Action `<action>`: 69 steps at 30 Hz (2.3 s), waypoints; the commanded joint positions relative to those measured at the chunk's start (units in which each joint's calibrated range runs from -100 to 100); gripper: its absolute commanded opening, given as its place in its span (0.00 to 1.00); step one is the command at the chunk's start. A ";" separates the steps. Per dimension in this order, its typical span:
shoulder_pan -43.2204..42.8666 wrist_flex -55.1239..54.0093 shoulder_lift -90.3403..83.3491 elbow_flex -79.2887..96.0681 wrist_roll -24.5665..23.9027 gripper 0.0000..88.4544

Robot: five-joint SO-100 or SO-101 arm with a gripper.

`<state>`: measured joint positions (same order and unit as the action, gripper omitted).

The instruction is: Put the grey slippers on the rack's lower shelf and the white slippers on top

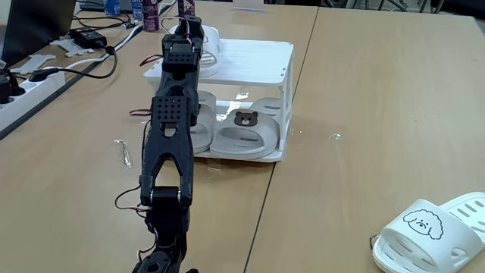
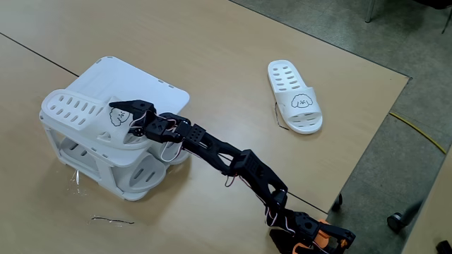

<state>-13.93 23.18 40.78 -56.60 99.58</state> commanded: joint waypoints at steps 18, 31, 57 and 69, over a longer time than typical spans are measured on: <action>0.61 -0.74 -48.90 50.88 0.42 0.36; 4.06 -28.96 -86.85 99.32 0.42 0.01; 29.39 -92.46 -47.89 155.61 0.42 0.01; 60.64 -102.30 -31.65 152.18 0.42 0.01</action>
<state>38.88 -77.77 6.80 97.93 99.58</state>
